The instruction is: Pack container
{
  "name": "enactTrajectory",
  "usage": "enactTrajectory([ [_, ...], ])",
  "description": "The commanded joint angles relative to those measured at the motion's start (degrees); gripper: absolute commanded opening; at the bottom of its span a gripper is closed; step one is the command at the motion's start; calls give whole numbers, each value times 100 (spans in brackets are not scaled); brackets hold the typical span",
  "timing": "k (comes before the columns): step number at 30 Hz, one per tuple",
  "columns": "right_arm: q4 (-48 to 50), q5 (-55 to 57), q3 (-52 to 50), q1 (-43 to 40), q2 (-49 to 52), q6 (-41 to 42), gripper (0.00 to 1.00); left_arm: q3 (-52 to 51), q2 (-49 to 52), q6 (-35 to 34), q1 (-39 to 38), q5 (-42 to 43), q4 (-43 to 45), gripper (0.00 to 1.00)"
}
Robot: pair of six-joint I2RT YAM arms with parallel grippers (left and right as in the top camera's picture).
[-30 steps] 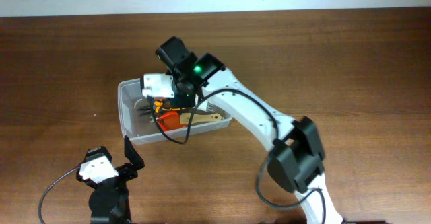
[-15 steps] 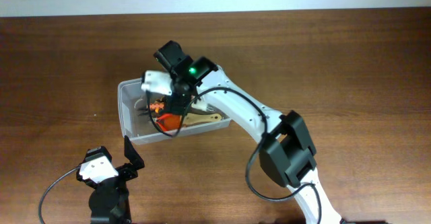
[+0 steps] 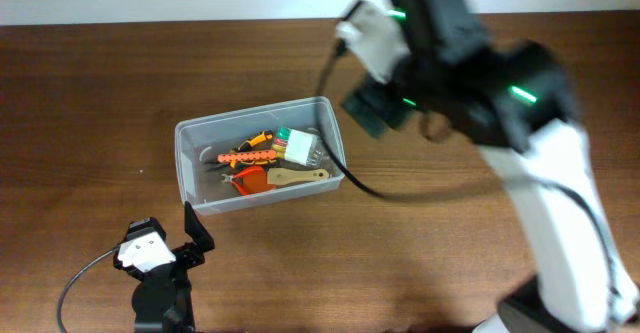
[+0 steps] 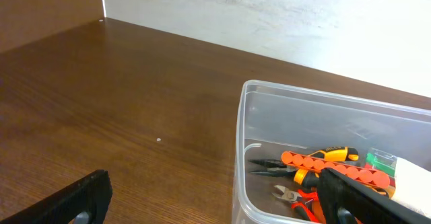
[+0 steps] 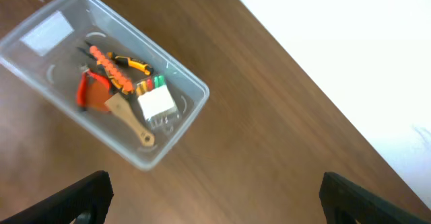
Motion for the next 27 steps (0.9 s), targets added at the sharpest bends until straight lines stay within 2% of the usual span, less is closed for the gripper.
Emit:
enactTrajectory([
  [1,-310,-20,17,-55,-400,101,98,-22,-26,50,-22,-20,-4,99],
  [7,-691,-17,17,-44,-968,101,98,-22,-26,50,-22,-20,-4,99],
  [21,-868,22,-2,-48,-1051,98,98,-22,-26,50,-22,-20,-4,99],
  [24,-216,-31,-413,-243,-1462,101,98,-22,-26,50,-22,-22,-4,99],
  [27,1137,-420,-1598,-570,-2212,101,98,-22,-26,50,-22,-22,-4,99],
])
